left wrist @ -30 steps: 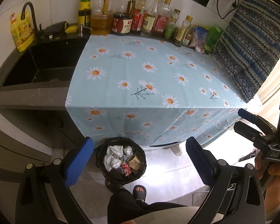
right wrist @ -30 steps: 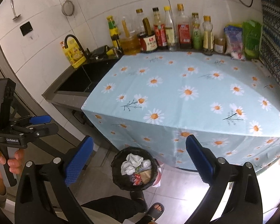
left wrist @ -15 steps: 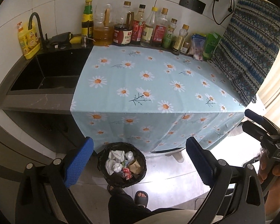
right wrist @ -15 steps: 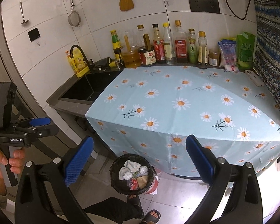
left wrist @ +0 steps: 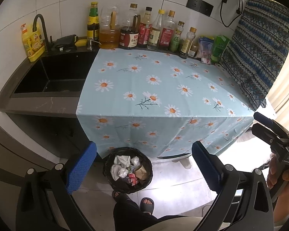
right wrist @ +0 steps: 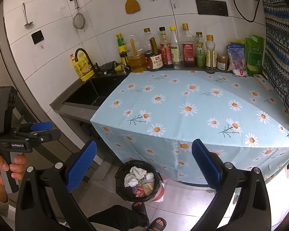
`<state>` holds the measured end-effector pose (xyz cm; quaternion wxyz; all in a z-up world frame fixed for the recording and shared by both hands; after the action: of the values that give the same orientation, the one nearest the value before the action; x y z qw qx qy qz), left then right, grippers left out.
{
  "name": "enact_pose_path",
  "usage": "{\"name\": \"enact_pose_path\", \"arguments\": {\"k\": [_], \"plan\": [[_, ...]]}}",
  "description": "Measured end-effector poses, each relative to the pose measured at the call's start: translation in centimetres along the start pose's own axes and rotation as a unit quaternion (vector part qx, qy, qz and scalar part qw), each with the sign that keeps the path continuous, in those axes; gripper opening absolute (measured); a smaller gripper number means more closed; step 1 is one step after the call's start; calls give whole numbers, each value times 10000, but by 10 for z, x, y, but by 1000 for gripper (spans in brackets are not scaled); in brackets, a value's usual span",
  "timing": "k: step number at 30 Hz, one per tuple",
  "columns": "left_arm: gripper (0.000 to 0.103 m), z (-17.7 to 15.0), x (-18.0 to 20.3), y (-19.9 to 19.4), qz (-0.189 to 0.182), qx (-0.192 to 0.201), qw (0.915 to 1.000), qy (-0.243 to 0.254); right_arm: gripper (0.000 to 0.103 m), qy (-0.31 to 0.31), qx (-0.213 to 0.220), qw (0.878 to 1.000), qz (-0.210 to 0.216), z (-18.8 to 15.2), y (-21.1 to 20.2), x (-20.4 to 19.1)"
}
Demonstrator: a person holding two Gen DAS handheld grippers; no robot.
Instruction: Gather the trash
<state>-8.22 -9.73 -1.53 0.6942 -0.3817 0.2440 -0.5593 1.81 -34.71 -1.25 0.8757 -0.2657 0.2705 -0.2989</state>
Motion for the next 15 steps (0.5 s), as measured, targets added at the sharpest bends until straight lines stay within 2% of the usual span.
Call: {"name": "enact_pose_path", "arguments": {"k": [15], "plan": [[96,-1,-3,-2,20,36,10000,19,98,-42,20,10000,28,2,0,-3]]}}
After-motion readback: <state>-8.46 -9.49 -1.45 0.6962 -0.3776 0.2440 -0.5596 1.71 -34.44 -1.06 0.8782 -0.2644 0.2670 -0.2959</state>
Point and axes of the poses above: each gripper's, at about its wrist camera, not at the fingertips, and y roughly the way its jaws point, x to its right, z to its top, the point moved 1 cm from there along y, roughly the way its jaws point, and after that the axes turned 6 degrees about z, right-handed, at the moved point
